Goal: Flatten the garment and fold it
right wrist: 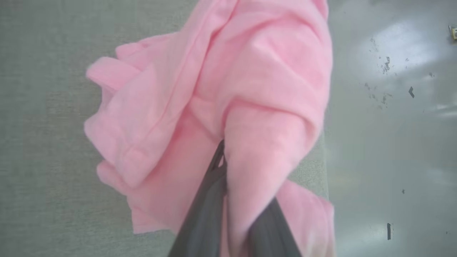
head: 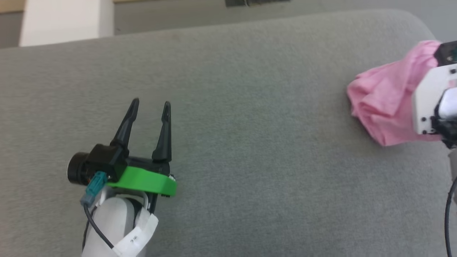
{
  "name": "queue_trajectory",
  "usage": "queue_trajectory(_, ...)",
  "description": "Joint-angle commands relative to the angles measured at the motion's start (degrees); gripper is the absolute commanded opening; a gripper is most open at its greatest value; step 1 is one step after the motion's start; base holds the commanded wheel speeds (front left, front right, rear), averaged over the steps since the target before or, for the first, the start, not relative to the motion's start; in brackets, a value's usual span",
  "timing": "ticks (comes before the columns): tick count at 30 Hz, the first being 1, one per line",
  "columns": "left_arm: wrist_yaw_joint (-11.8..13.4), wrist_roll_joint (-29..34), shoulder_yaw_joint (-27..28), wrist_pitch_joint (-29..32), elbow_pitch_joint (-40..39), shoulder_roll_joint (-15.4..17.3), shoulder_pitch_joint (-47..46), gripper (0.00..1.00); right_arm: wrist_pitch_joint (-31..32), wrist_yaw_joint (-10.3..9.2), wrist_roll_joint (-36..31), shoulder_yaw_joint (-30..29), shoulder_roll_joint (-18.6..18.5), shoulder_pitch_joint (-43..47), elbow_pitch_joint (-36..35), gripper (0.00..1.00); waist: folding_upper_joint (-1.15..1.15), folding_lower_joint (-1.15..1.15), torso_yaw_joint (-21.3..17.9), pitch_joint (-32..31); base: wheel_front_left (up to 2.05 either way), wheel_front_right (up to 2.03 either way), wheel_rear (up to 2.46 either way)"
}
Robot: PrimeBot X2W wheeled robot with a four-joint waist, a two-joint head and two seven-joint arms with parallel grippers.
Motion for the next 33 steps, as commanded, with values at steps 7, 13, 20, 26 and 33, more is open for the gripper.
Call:
queue_trajectory(7, -0.7, 1.2, -1.4, -0.2, -0.5, 2.4, -3.4, 1.00, -9.1, -0.08, -11.5, -7.8, 0.1, 0.0, 2.1, 0.00, 0.00, 0.00, -3.4, 8.6, 0.00, 0.00, 0.00)
queue_trajectory(13, -0.7, 1.2, -1.5, -0.2, -0.7, 3.0, -3.8, 1.00, -15.6, -0.08, -16.9, -12.0, 0.8, -1.7, 5.8, 0.00, 0.00, 0.00, -1.6, 9.7, 0.00, 0.00, 0.00)
queue_trajectory(20, -0.8, 0.4, -1.4, -0.2, 0.0, 2.1, -3.4, 1.00, -21.4, -0.08, -23.1, -16.7, 0.5, -2.3, 7.6, 1.00, 0.00, 0.00, 0.8, 6.9, 0.00, 0.00, 0.00)
queue_trajectory(26, -0.7, -1.3, -1.0, -0.2, 1.5, 0.5, -1.5, 1.00, -29.7, -0.08, -20.6, -18.4, 2.2, -1.1, 5.9, 1.00, 0.00, 0.00, 3.5, 1.4, 0.00, 0.00, 0.00)
queue_trajectory(33, -0.4, -3.9, -0.5, -0.2, 3.6, -0.4, 2.1, 1.00, -42.5, -0.08, -6.6, -13.7, 7.0, 4.8, -0.7, 1.00, 0.00, 0.00, 7.1, -5.4, 0.00, 0.00, 0.00)
